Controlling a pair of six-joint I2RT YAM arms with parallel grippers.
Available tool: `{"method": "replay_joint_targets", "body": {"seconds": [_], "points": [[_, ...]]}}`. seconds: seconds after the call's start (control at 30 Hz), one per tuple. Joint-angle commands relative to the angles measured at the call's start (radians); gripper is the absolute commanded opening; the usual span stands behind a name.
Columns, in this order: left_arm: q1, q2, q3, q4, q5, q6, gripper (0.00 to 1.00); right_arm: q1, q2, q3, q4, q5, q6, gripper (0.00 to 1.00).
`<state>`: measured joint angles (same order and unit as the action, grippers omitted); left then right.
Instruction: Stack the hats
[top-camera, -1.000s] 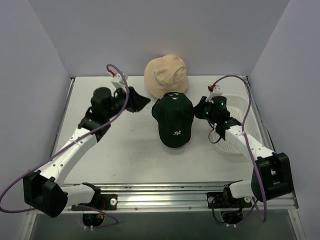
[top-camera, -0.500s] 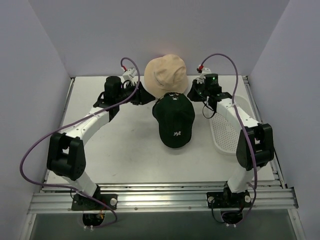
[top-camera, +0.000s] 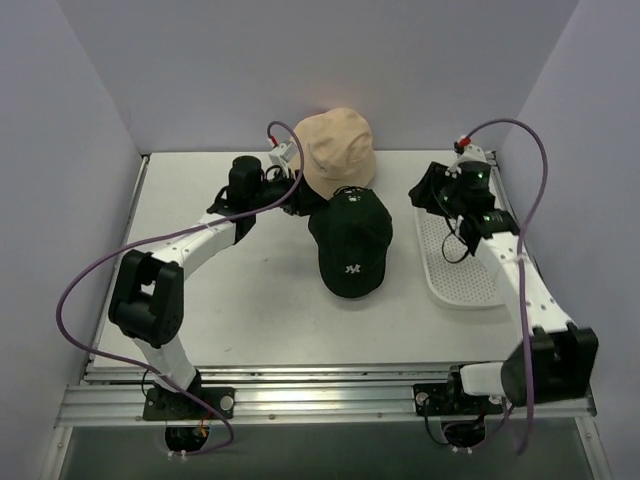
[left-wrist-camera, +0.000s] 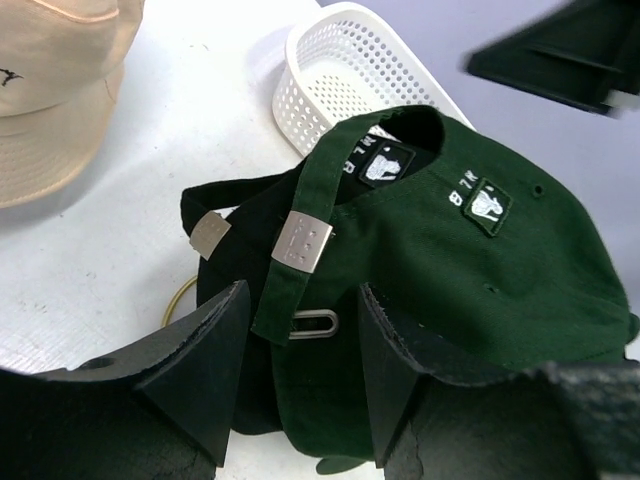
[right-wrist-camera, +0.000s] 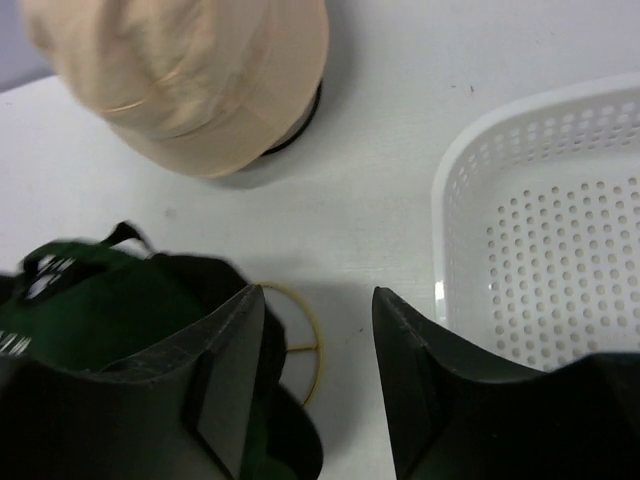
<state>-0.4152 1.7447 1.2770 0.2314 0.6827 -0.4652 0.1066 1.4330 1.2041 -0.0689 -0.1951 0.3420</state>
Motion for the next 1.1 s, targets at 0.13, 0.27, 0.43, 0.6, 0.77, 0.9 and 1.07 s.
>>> {"method": "replay_joint_targets", "body": {"seconds": [0.13,0.27,0.43,0.6,0.77,0.9,1.07], "points": [[-0.028,0.027,-0.018,0.089,-0.021,0.017,0.56,0.102,-0.42,-0.306,0.104,-0.059,0.187,0.46],[-0.03,0.022,-0.021,0.083,-0.034,0.014,0.55,0.246,-0.488,-0.373,0.132,-0.047,0.21,0.47],[-0.031,0.003,-0.031,0.051,-0.066,0.031,0.55,0.311,-0.5,-0.432,0.172,-0.035,0.213,0.49],[-0.031,-0.033,-0.079,0.04,-0.118,0.027,0.54,0.308,-0.381,-0.391,0.198,0.016,0.16,0.49],[-0.031,-0.126,-0.214,0.071,-0.193,0.007,0.52,0.236,-0.24,-0.23,0.149,-0.01,0.008,0.47],[-0.042,-0.201,-0.298,0.069,-0.277,-0.012,0.52,0.153,-0.105,-0.071,0.072,-0.122,-0.101,0.47],[-0.086,-0.249,-0.357,0.089,-0.316,-0.029,0.52,0.145,0.032,0.124,-0.038,-0.208,-0.198,0.47]]}}
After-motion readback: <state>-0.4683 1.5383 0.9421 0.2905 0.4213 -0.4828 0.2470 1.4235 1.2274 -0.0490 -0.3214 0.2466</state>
